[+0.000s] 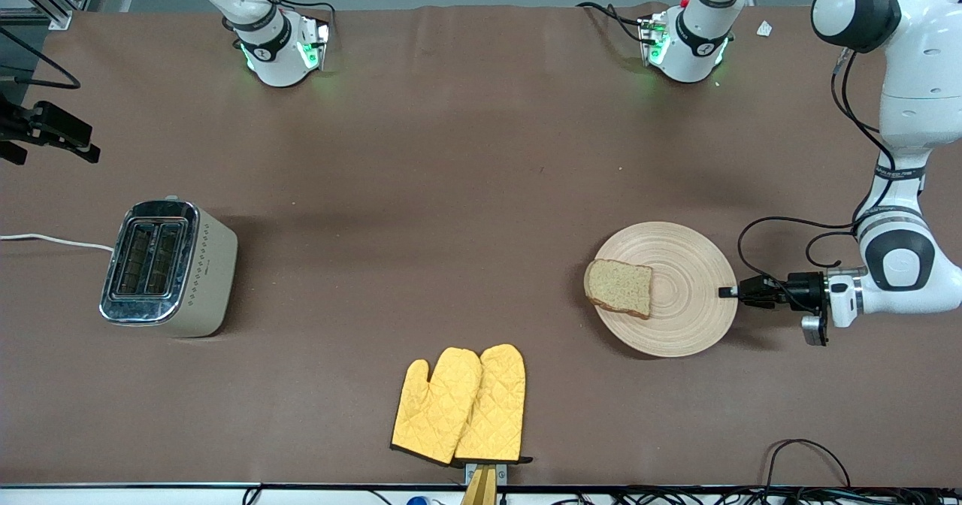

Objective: Move plate and put bread in toaster
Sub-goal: 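Push the wooden plate with the left gripper toward the toaster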

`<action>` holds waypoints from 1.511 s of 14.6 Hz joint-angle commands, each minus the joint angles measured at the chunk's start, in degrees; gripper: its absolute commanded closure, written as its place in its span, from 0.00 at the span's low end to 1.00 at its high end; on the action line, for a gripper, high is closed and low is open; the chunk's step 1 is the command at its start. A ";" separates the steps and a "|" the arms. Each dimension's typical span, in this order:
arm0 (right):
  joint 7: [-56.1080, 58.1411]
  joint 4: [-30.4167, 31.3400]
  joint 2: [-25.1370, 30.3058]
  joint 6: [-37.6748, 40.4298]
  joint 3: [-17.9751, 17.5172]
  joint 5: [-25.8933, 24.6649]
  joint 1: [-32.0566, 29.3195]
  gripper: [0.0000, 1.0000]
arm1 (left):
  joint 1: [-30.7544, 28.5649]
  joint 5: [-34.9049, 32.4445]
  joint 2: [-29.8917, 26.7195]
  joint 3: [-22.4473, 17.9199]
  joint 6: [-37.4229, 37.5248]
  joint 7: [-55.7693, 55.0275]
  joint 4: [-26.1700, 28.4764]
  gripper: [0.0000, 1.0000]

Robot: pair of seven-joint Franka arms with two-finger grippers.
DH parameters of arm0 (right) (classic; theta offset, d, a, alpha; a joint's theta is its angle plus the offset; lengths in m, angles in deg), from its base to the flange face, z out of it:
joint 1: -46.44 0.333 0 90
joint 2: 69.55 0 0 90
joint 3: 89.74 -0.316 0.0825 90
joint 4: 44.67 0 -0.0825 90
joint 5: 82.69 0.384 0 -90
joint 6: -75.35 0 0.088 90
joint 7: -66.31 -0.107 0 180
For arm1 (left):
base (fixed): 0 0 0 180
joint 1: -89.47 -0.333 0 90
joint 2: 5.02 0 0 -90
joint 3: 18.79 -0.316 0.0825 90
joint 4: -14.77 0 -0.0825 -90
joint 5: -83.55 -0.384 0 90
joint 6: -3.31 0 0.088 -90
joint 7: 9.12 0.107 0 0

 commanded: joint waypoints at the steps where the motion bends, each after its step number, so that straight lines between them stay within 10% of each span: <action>1: -0.17 0.50 0.58 0.06 0.21 0.53 -0.27 0.00 | -0.58 0.24 -0.80 4.36 0.87 -0.37 -0.41 1.00; 12: -10.34 5.24 -1.51 -8.63 -0.06 1.85 5.87 0.00 | 14.17 4.80 -0.09 9.74 -1.23 -4.07 0.38 1.00; 22: -30.75 11.66 -11.80 -22.43 -0.06 4.39 18.27 0.00 | 27.18 21.50 4.56 9.74 -19.59 -4.07 0.99 1.00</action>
